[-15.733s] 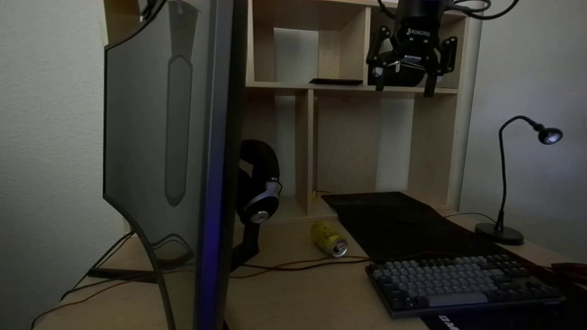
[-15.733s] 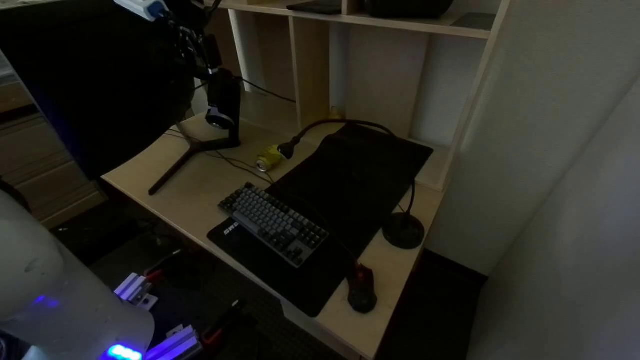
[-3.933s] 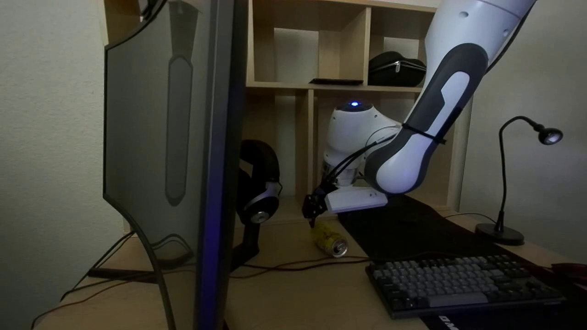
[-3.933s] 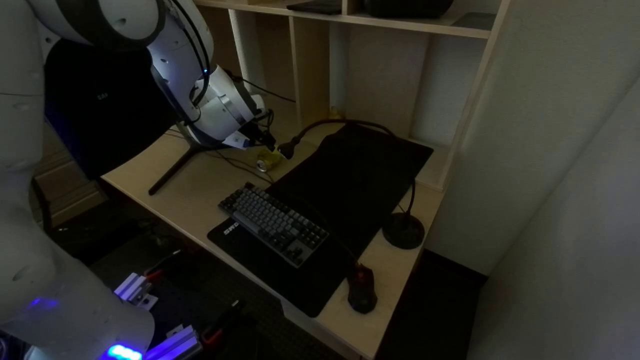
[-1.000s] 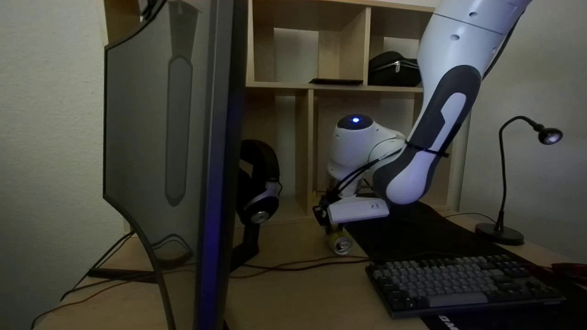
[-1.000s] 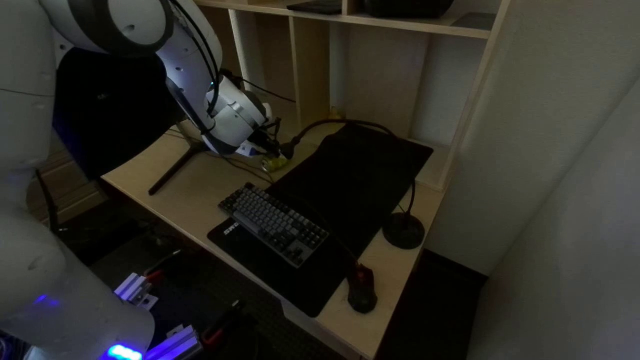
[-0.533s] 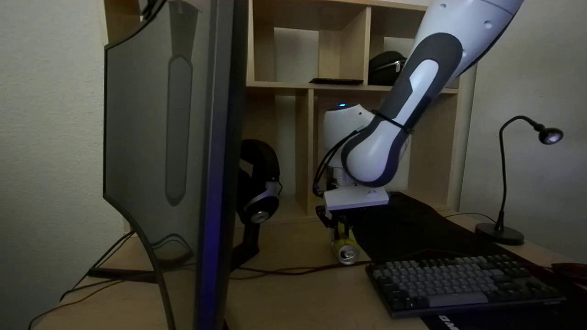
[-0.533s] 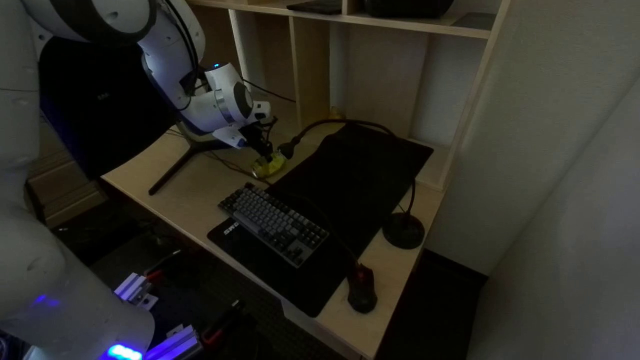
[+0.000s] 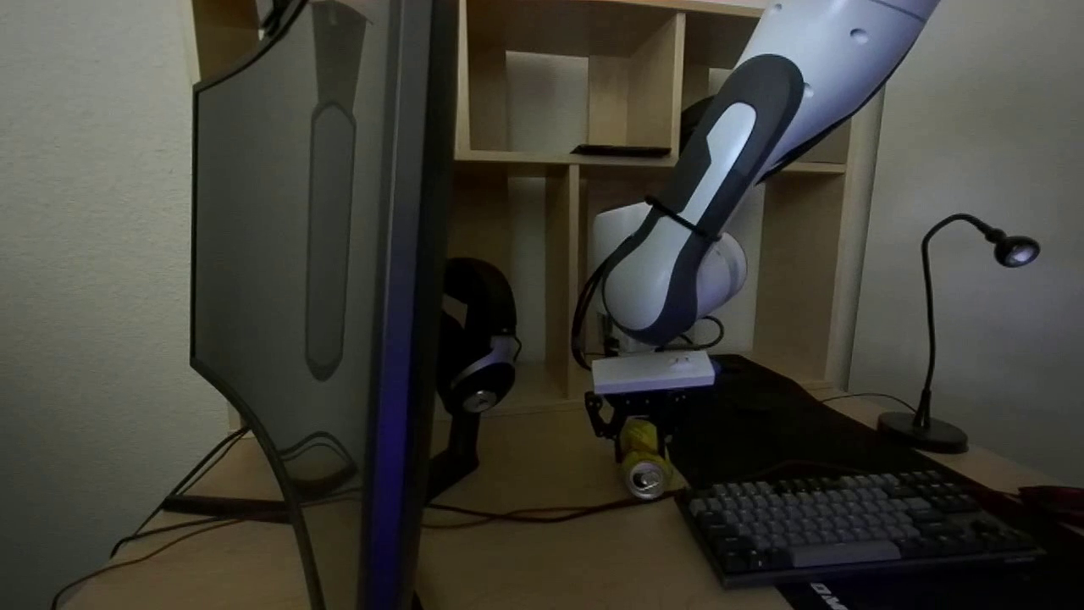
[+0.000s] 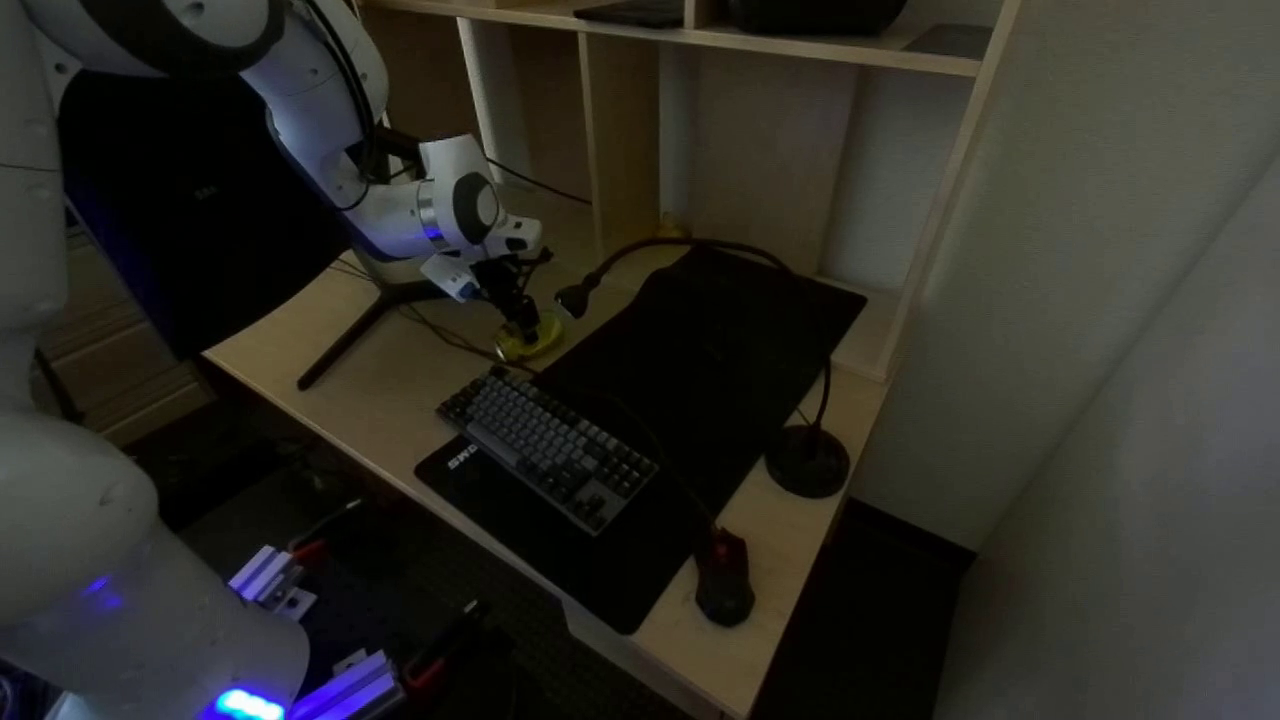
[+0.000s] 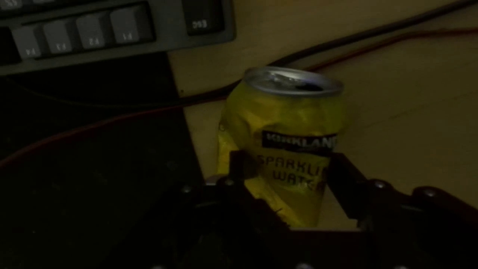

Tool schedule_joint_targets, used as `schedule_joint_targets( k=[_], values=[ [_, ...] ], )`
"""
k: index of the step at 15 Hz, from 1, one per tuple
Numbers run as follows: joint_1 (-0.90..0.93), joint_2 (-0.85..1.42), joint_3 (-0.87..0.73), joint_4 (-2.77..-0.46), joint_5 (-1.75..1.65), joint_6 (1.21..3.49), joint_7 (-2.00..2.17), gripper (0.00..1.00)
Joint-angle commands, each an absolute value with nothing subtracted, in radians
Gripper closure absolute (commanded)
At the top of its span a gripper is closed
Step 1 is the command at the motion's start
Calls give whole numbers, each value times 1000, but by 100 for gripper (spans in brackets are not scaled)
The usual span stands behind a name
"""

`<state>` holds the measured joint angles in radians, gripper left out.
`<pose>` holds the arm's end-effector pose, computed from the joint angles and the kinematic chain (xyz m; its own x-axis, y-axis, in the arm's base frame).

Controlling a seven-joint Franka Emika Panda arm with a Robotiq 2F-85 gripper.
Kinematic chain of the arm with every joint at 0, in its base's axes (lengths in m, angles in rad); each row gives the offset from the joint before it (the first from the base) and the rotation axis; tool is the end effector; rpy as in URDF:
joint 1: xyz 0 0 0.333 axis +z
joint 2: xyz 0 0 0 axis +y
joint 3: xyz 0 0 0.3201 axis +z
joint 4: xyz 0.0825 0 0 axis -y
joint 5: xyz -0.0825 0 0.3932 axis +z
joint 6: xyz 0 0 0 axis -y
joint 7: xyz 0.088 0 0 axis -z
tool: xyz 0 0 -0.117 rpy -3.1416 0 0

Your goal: Place the yellow can upright

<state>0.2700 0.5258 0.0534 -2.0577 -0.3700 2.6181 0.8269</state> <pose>0.5681 0.1974 0.1647 0.9742 -0.1838 0.1311 -0.1979 -0.9747 0.1036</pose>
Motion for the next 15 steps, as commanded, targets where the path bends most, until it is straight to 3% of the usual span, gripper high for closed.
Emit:
schedule_joint_targets(
  k=[1,3,8,15],
  values=[
    [340,529,-24,-2076,-370,2666,839,7],
    [381,540,-76,-2075,-402,2723,875,0],
    [483,563,-204,-2072,-482,2830,983,0],
    [485,570,-189,-2088,-411,2837,960,0]
  ],
)
